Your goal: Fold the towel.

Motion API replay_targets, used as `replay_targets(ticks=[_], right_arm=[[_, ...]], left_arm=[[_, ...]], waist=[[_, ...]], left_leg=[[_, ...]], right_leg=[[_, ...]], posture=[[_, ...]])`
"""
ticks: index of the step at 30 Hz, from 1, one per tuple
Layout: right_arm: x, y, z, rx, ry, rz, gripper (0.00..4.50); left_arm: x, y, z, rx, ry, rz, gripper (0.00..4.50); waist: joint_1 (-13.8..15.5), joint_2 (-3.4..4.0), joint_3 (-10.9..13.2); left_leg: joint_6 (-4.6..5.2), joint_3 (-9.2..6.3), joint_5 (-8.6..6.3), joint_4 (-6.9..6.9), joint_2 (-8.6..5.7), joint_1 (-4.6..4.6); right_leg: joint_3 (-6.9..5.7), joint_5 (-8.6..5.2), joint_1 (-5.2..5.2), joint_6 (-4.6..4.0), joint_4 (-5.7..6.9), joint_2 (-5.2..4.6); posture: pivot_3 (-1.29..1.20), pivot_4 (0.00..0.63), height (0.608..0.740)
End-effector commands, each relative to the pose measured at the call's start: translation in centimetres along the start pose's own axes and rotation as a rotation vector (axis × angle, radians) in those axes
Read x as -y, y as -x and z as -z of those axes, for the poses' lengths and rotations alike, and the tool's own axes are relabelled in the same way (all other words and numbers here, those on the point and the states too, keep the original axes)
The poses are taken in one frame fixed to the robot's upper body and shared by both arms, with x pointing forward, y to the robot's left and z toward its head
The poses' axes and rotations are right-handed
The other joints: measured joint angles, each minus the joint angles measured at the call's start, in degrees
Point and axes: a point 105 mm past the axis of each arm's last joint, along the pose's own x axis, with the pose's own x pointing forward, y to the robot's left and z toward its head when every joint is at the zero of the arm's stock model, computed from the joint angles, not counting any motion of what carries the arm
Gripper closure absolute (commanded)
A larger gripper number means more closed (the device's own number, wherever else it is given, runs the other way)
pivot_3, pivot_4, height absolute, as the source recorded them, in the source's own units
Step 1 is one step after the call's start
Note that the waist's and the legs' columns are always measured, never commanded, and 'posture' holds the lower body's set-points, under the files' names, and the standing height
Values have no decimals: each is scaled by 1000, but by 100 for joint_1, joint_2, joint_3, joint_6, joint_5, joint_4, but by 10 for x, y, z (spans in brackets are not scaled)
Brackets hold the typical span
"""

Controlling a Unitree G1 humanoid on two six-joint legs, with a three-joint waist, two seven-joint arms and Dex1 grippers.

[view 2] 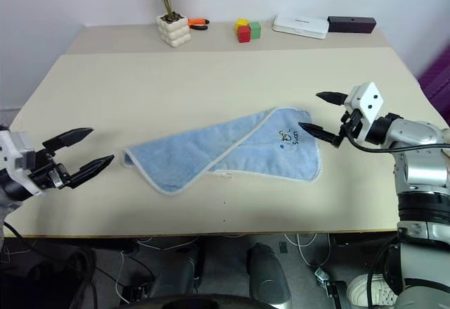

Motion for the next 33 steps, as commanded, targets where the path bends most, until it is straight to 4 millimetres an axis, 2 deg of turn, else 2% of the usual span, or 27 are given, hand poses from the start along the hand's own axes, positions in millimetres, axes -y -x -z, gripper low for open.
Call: replay_targets(ticks=[1, 5, 9, 13, 15, 19, 23, 33], right_arm=[[4, -4, -19, 61, 51, 17, 0], [-4, -7, -18, 71, 50, 20, 0], [-1, -14, -22, 109, 46, 36, 0], [-1, -26, -18, 145, 22, 22, 0], [-5, -34, -21, 168, 19, 15, 0], [-5, -43, -26, 193, 13, 1, 0], [-1, -52, -26, 203, 1, 12, 0], [-9, -53, -23, 215, -9, 34, 0]], left_arm=[[0, -3, -11, 34, -30, 8, 70], [1, -7, -1, 13, -12, 28, 70], [0, -11, 0, 17, -27, 18, 70], [1, -18, -10, 30, -78, 3, 70], [-4, -13, -9, 23, -89, -11, 70], [-3, -16, -15, 42, -102, -29, 70], [-5, -22, -13, 51, -113, -44, 70], [-5, -39, -15, 49, -106, 40, 70]], waist=[[-1, -1, 0], [-1, -1, 0], [-4, -1, 0], [-10, -1, 0], [-10, -1, 0], [-10, 0, 1], [-2, -1, 1], [-6, -2, 0]], left_leg=[[0, -1, 0, 0, 0, 0], [0, 0, 0, -1, 0, 0], [0, 0, 0, 0, 0, 0], [0, -1, 0, 0, 1, 1], [0, 0, 0, 0, 1, 0], [0, -1, 0, -1, 1, 0], [0, -1, 0, 0, 0, 1], [0, -2, 0, 0, 0, 0]], right_leg=[[0, 0, 0, 1, 0, 1], [0, 1, 0, 2, 0, 1], [0, 1, 1, 3, 0, 1], [0, 2, 0, 3, 1, 3], [0, 2, 0, 4, 1, 3], [0, 3, -1, 5, 2, 3], [0, 3, 0, 5, 3, 3], [-1, 4, -1, 7, 5, 5]], posture=[[0, 150, 740], [0, 150, 740], [0, 150, 740], [0, 150, 740], [0, 150, 740], [0, 150, 740], [0, 150, 740], [0, 150, 740]])
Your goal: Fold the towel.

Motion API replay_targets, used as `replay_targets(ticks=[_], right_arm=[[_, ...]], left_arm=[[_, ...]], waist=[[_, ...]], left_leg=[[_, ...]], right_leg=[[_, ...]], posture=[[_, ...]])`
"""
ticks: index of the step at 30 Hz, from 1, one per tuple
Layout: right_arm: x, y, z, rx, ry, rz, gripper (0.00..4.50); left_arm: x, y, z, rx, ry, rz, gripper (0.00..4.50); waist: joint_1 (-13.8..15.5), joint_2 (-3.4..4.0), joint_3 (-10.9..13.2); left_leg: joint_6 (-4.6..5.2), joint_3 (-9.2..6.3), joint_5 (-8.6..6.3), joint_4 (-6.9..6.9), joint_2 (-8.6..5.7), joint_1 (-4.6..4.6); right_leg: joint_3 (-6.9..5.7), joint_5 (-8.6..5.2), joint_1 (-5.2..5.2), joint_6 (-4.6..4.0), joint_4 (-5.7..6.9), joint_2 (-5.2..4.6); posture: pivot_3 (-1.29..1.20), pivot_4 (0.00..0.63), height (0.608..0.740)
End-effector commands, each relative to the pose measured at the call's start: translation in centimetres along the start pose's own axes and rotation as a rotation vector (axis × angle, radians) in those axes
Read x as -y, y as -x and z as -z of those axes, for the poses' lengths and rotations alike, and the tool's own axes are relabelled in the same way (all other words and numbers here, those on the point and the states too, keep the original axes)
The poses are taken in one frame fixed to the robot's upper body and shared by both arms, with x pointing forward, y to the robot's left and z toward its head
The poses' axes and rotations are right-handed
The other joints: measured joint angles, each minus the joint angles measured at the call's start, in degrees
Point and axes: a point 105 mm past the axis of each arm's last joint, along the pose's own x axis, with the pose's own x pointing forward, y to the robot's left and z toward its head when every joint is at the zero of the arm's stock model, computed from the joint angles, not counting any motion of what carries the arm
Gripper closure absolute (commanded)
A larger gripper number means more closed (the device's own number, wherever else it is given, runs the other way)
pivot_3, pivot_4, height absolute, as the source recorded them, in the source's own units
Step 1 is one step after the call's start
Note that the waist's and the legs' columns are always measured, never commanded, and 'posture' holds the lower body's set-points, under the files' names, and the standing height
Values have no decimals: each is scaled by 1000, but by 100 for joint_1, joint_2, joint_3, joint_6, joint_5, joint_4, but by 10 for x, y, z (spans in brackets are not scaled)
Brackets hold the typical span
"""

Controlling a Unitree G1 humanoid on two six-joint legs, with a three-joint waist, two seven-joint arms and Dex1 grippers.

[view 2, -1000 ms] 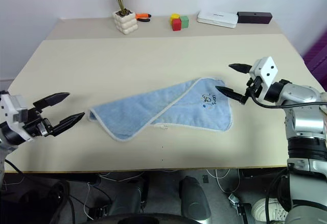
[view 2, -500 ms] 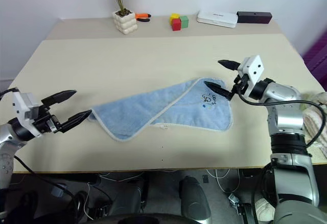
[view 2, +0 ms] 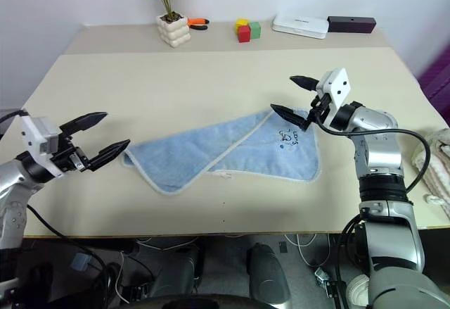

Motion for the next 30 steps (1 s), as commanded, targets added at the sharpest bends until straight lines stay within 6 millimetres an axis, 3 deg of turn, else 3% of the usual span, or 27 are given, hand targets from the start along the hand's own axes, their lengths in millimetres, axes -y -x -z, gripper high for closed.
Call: replay_targets(ticks=[1, 5, 7, 9, 14, 21, 30], right_arm=[[-1, -2, -10, 49, 51, 27, 0], [-8, -11, -10, 96, 23, 47, 0], [-10, -13, -11, 110, 24, 62, 0], [-11, -12, -9, 112, 26, 77, 0], [-15, -8, -4, 102, 32, 104, 0], [-16, -2, -5, 103, 37, 143, 0], [-17, -5, -8, 108, 37, 147, 0]], left_arm=[[5, -7, -10, 0, -8, 68, 70], [70, -43, -17, 4, 115, 407, 70], [82, -50, -16, -7, 120, 498, 70], [92, -51, -3, -75, 108, 583, 70], [97, -42, 29, -235, 69, 703, 70], [77, -37, 52, -355, -105, 672, 70], [95, -38, 75, -358, -243, 684, 70]], waist=[[-2, 0, 0], [2, 0, 0], [10, 0, 0], [-1, 0, 0], [-23, 1, 0], [1, 1, 0], [-1, 1, 0]], left_leg=[[0, 0, 0, 0, 0, 0], [0, 0, 0, 0, 0, 1], [-1, -3, 1, 4, -1, -1], [-1, -3, 1, 4, -1, 0], [0, -3, 0, -2, 2, 1], [0, -4, 1, 0, 3, 0], [0, -4, 1, -1, 4, 0]], right_leg=[[0, 0, 0, 0, 0, 0], [1, 1, 0, 3, 3, 0], [1, 6, 3, 10, 3, 1], [2, 6, 2, 11, 3, 4], [4, 5, -3, 9, 5, 13], [4, 5, 0, 8, 3, 13], [5, 5, -2, 8, 4, 12]], posture=[[0, 150, 740], [0, 150, 740], [0, 150, 740], [0, 150, 740], [0, 150, 740], [0, 150, 740], [0, 150, 740]])
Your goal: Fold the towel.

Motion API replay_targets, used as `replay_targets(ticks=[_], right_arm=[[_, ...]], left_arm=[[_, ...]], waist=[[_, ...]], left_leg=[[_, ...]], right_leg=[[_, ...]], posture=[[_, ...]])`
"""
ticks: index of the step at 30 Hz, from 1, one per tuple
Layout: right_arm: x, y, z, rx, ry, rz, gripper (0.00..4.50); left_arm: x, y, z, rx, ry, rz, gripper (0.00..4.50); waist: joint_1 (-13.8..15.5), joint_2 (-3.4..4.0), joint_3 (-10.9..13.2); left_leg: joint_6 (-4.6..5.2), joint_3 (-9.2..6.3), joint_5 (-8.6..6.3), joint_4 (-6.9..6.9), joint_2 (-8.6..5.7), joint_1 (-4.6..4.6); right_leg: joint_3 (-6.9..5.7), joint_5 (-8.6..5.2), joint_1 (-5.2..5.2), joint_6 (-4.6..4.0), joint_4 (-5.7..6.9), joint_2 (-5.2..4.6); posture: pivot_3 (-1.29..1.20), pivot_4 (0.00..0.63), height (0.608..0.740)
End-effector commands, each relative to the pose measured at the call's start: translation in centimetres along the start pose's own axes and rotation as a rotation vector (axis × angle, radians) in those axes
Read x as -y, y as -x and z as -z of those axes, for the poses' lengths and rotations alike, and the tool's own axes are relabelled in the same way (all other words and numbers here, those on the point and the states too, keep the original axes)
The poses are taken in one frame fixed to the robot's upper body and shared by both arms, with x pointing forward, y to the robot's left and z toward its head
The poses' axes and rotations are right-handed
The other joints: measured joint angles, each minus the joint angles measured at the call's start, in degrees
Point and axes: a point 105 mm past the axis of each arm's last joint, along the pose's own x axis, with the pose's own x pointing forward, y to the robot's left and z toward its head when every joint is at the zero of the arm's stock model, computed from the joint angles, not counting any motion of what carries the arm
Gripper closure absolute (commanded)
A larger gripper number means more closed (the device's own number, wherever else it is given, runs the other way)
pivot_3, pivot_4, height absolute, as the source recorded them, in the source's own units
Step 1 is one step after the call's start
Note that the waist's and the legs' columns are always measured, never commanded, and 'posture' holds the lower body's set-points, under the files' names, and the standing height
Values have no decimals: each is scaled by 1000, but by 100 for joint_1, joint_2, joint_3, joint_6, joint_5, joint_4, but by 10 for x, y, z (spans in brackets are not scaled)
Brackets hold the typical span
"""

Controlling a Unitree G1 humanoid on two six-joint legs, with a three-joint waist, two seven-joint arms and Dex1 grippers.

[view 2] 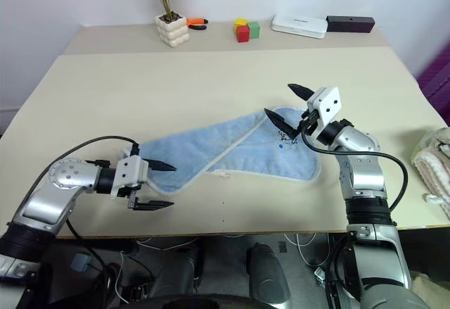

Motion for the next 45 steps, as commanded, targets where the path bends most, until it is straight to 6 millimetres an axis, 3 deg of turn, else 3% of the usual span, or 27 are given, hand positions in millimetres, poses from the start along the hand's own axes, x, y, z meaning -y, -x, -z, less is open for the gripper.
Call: replay_targets(ticks=[1, 3, 6, 11, 13, 14, 19, 23, 27, 29, 39, 43, 45], right_arm=[[3, -3, -16, 45, 38, 1, 0], [4, -3, -16, 46, 37, -1, 0], [5, -3, -16, 43, 37, -1, 0], [6, -3, -17, 44, 36, 2, 0], [6, -3, -17, 41, 37, 3, 0], [6, -2, -17, 41, 38, 3, 0], [7, -1, -12, 13, 65, -2, 0], [10, -2, 1, -57, 169, -22, 0], [24, -6, 16, -158, 306, 11, 0], [28, -10, 21, -173, 295, 26, 0], [36, -18, 30, -250, 366, -58, 0], [47, -10, 29, -288, 404, -81, 0], [63, -5, 23, -305, 385, -40, 0]], left_arm=[[2, -2, 7, -44, -52, -19, 70], [1, -4, 12, -59, -26, -29, 70], [0, -5, 20, -96, -21, -34, 898], [-12, -1, 31, -114, 92, -138, 3233], [-18, -3, 23, -38, 154, -172, 4226], [-19, -3, 20, -12, 172, -180, 4479], [-23, 7, -5, 149, 163, -207, 4479], [-37, 33, -33, 326, 137, -338, 4479], [-36, 56, -48, 394, 90, -402, 4479], [-36, 68, -55, 431, 84, -438, 4479], [-11, 88, -50, 411, 78, -535, 4479], [-5, 86, -46, 403, 87, -553, 4479], [-3, 83, -46, 402, 88, -550, 4479]], waist=[[1, 2, -1], [6, 5, -3], [24, 8, -5], [27, 13, -8], [27, 14, -9], [25, 14, -9], [3, 13, -8], [-6, 8, -5], [-19, 9, -5], [-14, 8, -5], [-12, 8, -5], [1, 8, -5], [0, 7, -4]], left_leg=[[0, 0, 0, 0, 0, 1], [0, 0, 0, 0, 0, 3], [0, 0, 0, 3, -1, 6], [1, -1, 1, 4, -1, 16], [2, -1, 2, 4, -1, 24], [3, -1, 2, 4, -1, 27], [3, -2, 2, 5, 0, 25], [2, -2, 2, 5, 0, 7], [2, 0, 2, 4, 1, 8], [2, 3, 2, 3, 1, 8], [2, 4, 2, 4, 0, 7], [2, 4, 2, 5, 0, 7], [2, 5, 2, 5, 0, 7]], right_leg=[[0, 0, 1, 0, 0, 0], [0, 0, 4, 0, 0, -1], [0, 0, 11, 0, 0, -1], [0, 1, 18, -1, 5, -1], [0, 2, 25, -2, 7, 0], [0, 2, 29, -2, 8, 0], [0, 2, 26, -2, 8, 1], [-1, 2, 7, -1, 8, 1], [0, 2, 5, -2, 8, 1], [1, 2, 5, -2, 6, 0], [3, 2, 6, -3, 3, -2], [3, 2, 8, -5, 2, -2], [3, 2, 8, -5, 0, -2]], posture=[[0, 150, 740], [0, 150, 740], [0, 150, 740], [0, 150, 740], [0, 150, 740], [0, 150, 740], [0, 150, 740], [0, 150, 740], [0, 150, 740], [0, 150, 740], [0, 150, 740], [0, 150, 740], [0, 150, 740]])
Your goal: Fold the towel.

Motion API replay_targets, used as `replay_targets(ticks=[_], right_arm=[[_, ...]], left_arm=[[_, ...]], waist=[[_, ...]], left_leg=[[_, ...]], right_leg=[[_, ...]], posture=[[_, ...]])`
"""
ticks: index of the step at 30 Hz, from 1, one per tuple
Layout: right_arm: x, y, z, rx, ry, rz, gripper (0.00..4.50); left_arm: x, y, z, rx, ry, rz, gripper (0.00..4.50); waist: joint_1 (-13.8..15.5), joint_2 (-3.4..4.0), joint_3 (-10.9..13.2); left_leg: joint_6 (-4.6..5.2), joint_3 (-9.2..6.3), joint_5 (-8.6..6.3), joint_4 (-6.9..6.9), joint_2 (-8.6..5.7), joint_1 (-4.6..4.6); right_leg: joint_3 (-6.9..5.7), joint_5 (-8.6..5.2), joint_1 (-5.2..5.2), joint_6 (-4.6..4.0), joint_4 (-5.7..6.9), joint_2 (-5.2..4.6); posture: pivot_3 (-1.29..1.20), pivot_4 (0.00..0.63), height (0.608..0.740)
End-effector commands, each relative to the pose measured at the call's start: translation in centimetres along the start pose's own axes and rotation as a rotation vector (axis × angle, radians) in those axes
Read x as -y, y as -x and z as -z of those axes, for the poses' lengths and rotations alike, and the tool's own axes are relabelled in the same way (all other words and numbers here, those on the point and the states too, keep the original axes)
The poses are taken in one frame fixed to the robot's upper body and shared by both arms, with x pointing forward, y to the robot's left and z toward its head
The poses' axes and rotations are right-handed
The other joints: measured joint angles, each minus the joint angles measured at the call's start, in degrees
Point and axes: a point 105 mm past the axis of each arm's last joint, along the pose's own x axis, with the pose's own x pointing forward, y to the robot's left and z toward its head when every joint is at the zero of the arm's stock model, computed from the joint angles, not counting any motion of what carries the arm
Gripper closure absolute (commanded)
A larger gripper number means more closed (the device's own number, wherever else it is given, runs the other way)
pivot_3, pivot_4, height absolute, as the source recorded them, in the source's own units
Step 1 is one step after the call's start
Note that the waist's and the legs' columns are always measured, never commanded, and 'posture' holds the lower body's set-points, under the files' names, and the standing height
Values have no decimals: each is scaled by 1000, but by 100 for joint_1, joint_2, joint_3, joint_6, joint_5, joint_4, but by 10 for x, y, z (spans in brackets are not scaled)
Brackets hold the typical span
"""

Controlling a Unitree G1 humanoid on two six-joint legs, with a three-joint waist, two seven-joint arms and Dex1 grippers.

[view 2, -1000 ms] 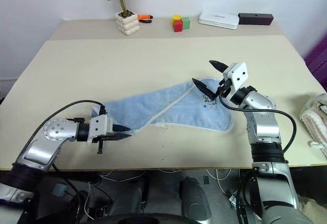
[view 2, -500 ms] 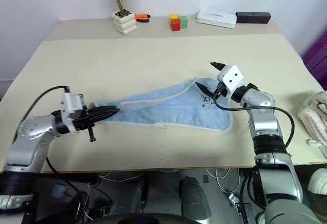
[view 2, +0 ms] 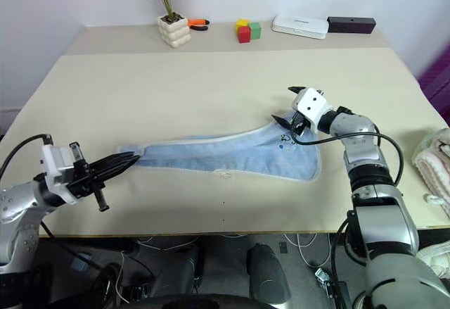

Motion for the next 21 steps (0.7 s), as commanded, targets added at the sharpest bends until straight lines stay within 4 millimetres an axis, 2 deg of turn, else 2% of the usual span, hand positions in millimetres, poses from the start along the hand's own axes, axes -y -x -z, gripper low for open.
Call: replay_targets(ticks=[1, 4, 9, 13, 18, 21], right_arm=[[34, 13, -5, -12, -12, 68, 0], [42, 19, 2, -56, -91, 60, 0], [35, 15, 18, -203, -126, -25, 0], [38, 2, 15, -191, -360, 9, 0], [35, -10, 8, -170, -556, -8, 0], [35, -9, 15, -227, -646, 13, 0]], left_arm=[[3, -2, -11, 30, -53, -3, 4479], [9, -2, -7, 19, -40, 10, 4479], [14, -2, -2, 7, -32, 13, 4479], [15, -6, -2, 14, -27, 22, 4479], [16, -6, -3, 11, -27, 28, 4479], [18, -6, -3, 5, -30, 33, 4479]], waist=[[-2, 0, 0], [-12, 0, 0], [-22, 0, 0], [-32, 1, 1], [-8, 1, 0], [1, 1, 1]], left_leg=[[0, 0, 0, 0, 0, 0], [0, 1, 0, -1, 0, 0], [0, 2, 0, -4, 1, 2], [0, 7, 0, -3, 1, 1], [0, 6, 0, -4, 2, 0], [0, 6, 0, -4, 1, -1]], right_leg=[[0, 0, 0, 0, 0, 0], [0, 0, -1, -1, 0, 0], [1, -1, -2, -3, 0, 1], [5, 2, -6, -8, 1, 1], [5, 3, -6, -7, 0, 1], [5, 3, -6, -7, 0, 1]], posture=[[0, 150, 740], [0, 150, 740], [0, 150, 740], [0, 150, 740], [0, 150, 740], [0, 150, 740]])
